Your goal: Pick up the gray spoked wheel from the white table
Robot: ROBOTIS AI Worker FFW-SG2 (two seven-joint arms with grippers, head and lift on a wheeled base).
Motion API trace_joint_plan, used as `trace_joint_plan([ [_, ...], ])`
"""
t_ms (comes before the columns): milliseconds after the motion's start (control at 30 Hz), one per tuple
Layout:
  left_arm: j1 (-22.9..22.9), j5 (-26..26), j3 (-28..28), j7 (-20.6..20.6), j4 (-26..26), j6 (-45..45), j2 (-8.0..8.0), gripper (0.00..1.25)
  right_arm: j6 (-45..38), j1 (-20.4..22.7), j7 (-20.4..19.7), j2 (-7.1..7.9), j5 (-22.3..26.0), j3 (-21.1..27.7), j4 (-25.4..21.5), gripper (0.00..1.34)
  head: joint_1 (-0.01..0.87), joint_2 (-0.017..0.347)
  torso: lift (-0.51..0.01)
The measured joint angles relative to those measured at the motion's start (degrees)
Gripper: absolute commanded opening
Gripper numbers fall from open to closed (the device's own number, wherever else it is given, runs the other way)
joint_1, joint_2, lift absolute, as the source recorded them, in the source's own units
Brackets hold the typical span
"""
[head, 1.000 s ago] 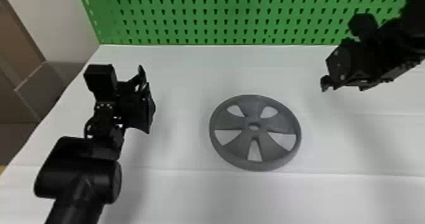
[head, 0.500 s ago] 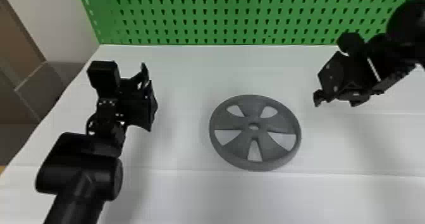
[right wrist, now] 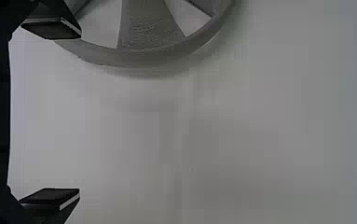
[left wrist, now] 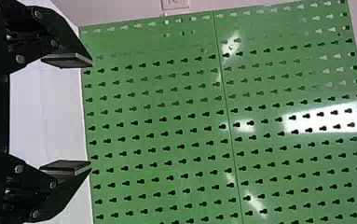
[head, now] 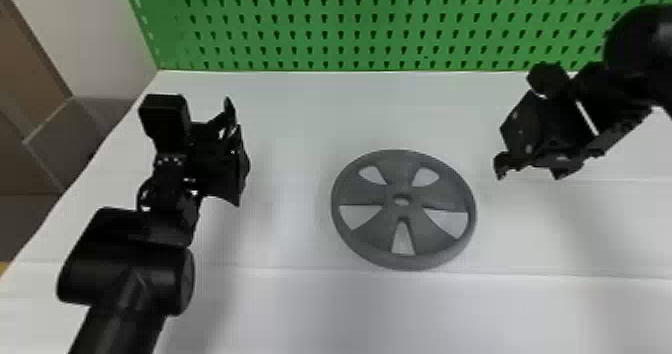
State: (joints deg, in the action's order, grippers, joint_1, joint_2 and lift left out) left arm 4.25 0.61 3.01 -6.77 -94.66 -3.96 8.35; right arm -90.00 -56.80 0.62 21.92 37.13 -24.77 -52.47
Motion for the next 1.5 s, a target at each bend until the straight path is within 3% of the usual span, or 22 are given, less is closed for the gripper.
trace_joint_plan([
  [467,0.1,-0.4,0.2,0.0,0.0,-0.1,0.09,0.77,0.0,-0.2,0.0,-0.89,-0.4,-1.1,2.2,1.23,0.779,0.086,-0.093],
  [1000,0.2,-0.7,0.6,0.0,0.0,-0.7,0.32,0.77,0.0,0.6,0.0,-7.65,-7.0,1.6,4.3,1.23,0.779,0.086,-0.093],
  [1233,0.2,-0.6,0.9,0.0,0.0,-1.0,0.63,0.77,0.0,0.8,0.0,-9.36,-7.8,1.6,4.7,1.23,0.779,0.086,-0.093],
  [1500,0.3,-0.5,1.2,0.0,0.0,-1.1,0.84,0.77,0.0,1.0,0.1,-10.26,-7.8,0.8,5.9,1.23,0.779,0.086,-0.093],
])
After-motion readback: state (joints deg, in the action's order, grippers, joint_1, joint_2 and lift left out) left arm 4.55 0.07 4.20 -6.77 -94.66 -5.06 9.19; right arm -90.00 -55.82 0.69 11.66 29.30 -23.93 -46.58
